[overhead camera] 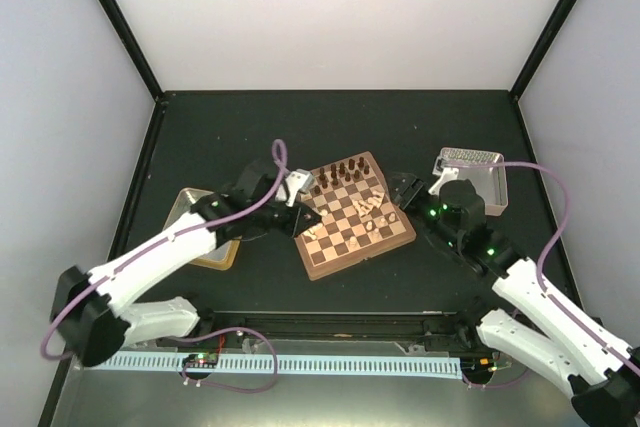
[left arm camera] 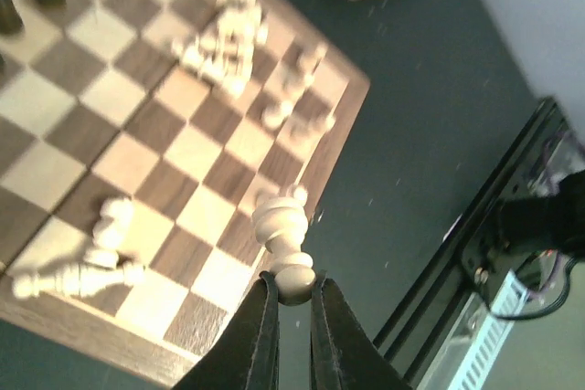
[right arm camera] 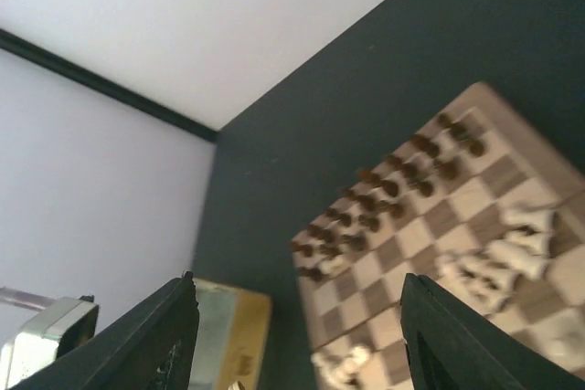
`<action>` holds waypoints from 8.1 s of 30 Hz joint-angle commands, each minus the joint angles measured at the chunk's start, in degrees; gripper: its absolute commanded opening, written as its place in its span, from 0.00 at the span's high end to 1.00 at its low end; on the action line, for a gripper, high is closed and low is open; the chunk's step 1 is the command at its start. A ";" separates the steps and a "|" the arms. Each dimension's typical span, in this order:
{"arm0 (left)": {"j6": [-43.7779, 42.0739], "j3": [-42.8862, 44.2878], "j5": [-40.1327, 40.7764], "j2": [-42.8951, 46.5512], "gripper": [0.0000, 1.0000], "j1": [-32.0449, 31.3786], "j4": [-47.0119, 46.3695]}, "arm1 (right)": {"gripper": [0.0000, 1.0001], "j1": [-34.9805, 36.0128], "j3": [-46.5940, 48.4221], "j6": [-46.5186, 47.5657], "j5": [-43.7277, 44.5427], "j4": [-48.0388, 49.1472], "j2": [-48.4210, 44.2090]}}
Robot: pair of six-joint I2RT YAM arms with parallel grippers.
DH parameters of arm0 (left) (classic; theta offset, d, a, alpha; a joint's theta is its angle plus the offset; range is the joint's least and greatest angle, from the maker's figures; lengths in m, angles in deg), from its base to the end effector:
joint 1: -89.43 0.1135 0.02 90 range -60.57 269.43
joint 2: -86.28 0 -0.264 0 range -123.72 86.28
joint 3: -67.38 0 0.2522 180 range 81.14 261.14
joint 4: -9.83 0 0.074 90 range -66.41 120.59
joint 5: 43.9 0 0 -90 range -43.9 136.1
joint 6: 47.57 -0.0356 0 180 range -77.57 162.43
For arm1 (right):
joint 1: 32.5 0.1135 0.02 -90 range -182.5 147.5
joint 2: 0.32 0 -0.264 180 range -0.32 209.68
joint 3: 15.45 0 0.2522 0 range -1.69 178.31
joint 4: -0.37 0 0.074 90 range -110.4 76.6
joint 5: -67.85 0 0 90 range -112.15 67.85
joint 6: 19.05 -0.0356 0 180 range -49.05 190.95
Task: Set up the chess pieces on the board
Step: Place the chess piece on the chessboard, then pick up the chess piece from the chessboard, then place the chess piece on the chessboard.
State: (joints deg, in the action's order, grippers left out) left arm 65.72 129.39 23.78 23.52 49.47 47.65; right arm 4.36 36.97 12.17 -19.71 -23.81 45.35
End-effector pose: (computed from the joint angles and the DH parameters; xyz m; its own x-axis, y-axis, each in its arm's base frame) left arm 0.1714 -0.1613 0.2783 -0.7638 0.1628 -0.6245 0.5658 0.6344 -0.5266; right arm 0.1533 0.1131 0.2992 -0.6090 0.6113 -0.5054 -0.0888 0.5806 0.8093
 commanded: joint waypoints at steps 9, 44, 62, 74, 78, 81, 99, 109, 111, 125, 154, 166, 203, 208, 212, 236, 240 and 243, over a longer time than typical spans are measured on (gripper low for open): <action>-4.82 19.30 3.70 -29.18 0.98 -6.01 24.66 | 0.36 -1.42 -5.06 10.24 13.50 -10.57 -7.20; -9.79 55.91 7.08 -60.80 0.96 -9.75 43.09 | 0.35 -1.87 -8.85 11.59 33.69 -24.40 -26.20; -11.29 59.45 7.04 -63.82 0.79 -10.62 44.63 | 0.35 -1.86 -8.50 10.98 30.92 -23.03 -25.75; -10.74 60.27 10.58 -62.07 0.68 -10.57 42.90 | 0.35 -1.80 -7.18 11.79 28.11 -23.15 -23.57; -10.48 59.28 11.43 -60.73 0.66 -10.57 41.77 | 0.35 -1.81 -6.71 12.99 25.81 -22.41 -22.02; -9.90 57.07 12.43 -57.37 0.63 -10.40 39.37 | 0.35 -1.92 -6.06 14.96 22.20 -21.00 -20.01; 4.74 7.94 22.48 -10.50 0.50 1.00 7.85 | 0.39 6.66 6.02 25.12 -1.04 -10.33 16.30; 11.98 -9.79 29.01 11.04 0.44 6.93 1.62 | 0.39 19.65 19.26 26.86 2.74 -9.35 39.56; 12.53 -12.32 30.13 15.23 0.41 7.62 0.50 | 0.41 20.94 20.91 27.58 2.52 -9.57 42.57; 13.08 -16.08 30.19 23.57 0.36 8.70 2.58 | 0.44 23.32 27.01 29.77 3.63 -15.45 52.85; 15.82 -18.65 26.37 23.57 0.35 8.80 -0.04 | 0.89 23.42 28.41 32.82 6.31 -14.91 61.13; 25.90 -24.62 12.14 19.86 0.30 9.85 -14.45 | 0.97 23.34 14.80 39.98 2.60 6.82 54.41; 28.59 -23.96 -10.04 -3.18 0.69 14.21 -34.90 | 0.98 22.67 -1.60 41.03 -1.60 29.22 41.98; 27.21 -23.10 -9.64 -4.56 0.73 14.38 -35.04 | 0.99 22.71 -1.91 41.19 -1.74 29.23 41.70; 26.08 -22.28 -10.28 -5.56 0.85 14.39 -35.07 | 0.99 22.64 -2.13 41.16 -1.33 29.16 41.52; 11.69 -21.77 12.16 2.17 0.98 -0.08 -25.90 | 0.98 16.62 1.83 28.87 12.64 13.85 32.58; 8.29 -20.49 15.92 -1.63 0.98 -6.68 -28.43 | 0.97 14.91 1.19 27.05 11.11 12.98 29.84; 6.16 -17.93 19.29 -6.04 0.97 -10.68 -29.04 | 0.97 13.77 1.12 25.54 10.83 11.51 28.20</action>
State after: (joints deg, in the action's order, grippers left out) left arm 76.91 106.87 36.15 21.66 42.78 20.52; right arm 19.35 37.51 40.96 -9.20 -10.37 76.08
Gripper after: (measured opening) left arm 0.084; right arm 0.120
